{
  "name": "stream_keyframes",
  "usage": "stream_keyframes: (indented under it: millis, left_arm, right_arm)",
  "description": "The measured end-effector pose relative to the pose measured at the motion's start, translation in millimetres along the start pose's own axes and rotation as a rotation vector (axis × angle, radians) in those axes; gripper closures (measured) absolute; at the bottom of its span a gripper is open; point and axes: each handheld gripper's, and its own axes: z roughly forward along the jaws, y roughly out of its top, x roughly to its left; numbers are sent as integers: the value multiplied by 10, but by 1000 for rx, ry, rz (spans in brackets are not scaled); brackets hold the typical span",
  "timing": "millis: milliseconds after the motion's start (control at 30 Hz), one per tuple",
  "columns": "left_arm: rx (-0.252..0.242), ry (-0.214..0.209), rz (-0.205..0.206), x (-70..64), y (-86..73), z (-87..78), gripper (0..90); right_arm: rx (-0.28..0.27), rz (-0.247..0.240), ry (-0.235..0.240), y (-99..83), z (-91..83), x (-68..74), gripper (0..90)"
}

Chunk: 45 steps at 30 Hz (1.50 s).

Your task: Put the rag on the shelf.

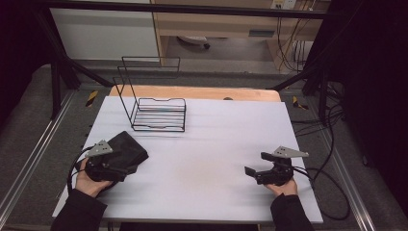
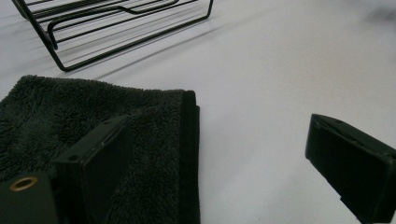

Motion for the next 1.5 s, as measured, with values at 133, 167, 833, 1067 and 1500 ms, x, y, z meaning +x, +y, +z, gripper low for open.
stream_keyframes:
  millis: [133, 167, 833, 1067, 1500]
  left_arm:
    - [11, 8, 4, -16, 21, 1, 95]
    - [13, 10, 3, -18, 26, 3, 95]
    - [144, 79, 12, -57, 242, 358, 340]
    - [199, 131, 35, -15, 224, 529, 430]
    - [221, 206, 93, -18, 152, 651, 587]
  right_arm:
    - [5, 2, -2, -1, 4, 5, 8]
    - [5, 2, -2, -1, 4, 5, 8]
    - [35, -14, -28, -13, 33, 12, 8]
    - [35, -19, -32, -12, 31, 8, 8]
    - [33, -18, -37, -9, 31, 6, 8]
